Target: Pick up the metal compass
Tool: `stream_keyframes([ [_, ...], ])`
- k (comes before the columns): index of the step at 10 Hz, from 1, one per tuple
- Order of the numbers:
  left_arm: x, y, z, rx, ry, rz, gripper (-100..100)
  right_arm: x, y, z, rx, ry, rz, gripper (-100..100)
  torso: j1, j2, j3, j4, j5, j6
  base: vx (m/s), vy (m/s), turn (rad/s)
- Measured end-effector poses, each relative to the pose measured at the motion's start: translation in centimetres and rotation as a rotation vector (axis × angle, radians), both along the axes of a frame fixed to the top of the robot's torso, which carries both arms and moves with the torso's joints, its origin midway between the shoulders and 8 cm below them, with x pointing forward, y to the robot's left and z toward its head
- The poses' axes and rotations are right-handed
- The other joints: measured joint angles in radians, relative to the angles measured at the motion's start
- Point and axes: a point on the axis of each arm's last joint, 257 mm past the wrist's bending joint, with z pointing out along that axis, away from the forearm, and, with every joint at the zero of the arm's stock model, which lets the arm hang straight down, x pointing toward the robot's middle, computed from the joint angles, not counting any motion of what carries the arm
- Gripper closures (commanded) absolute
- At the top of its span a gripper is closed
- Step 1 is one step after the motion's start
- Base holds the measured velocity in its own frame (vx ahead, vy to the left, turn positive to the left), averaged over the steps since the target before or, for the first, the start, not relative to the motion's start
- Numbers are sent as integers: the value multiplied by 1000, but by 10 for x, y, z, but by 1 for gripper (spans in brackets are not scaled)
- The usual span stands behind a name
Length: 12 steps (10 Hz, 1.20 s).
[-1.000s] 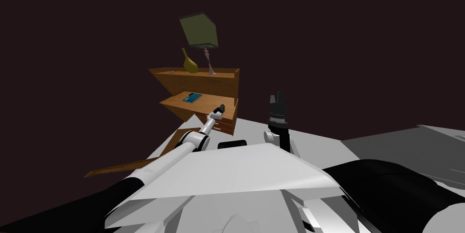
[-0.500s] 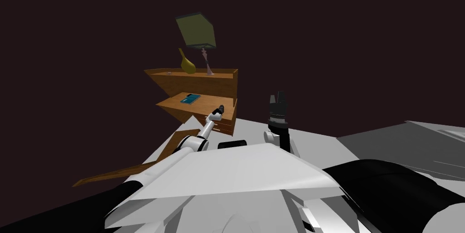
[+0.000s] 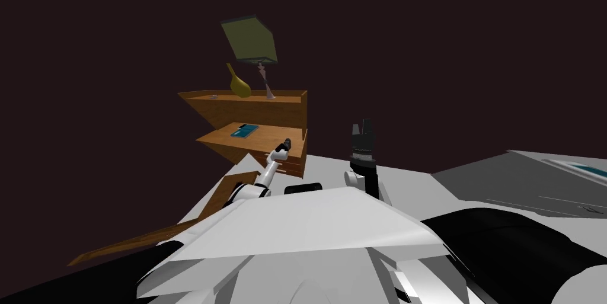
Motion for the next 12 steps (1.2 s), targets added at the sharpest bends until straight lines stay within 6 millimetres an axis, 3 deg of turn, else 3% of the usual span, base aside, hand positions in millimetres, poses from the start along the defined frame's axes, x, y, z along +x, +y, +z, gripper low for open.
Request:
stream_keyframes([
  [2, -8, 7, -6, -1, 10, 15, 100, 0, 0, 0, 0, 0, 0, 0, 1, -1, -3, -5, 1, -1, 9, 3, 1],
  [4, -8, 7, 6, -8, -9, 15, 100, 0, 0, 0, 0, 0, 0, 0, 1, 0, -2, -4, 1, -1, 6, 0, -91],
  [6, -20, 22, -3, 1, 13, 39, 100, 0, 0, 0, 0, 0, 0, 0, 2, -2, -4, -6, 1, -1, 19, 9, -51],
  [8, -21, 22, 9, -6, -10, 44, 100, 0, 0, 0, 0, 0, 0, 0, 1, -1, -3, -5, 1, -1, 16, 3, -88],
  [10, -35, 39, -1, 3, 8, 71, 100, 0, 0, 0, 0, 0, 0, 0, 2, -2, -4, -6, 1, -2, 17, 7, -43],
  [12, -35, 40, 11, -1, -15, 77, 100, 0, 0, 0, 0, 0, 0, 0, 1, -1, -3, -5, 1, -1, 13, 1, -77],
])
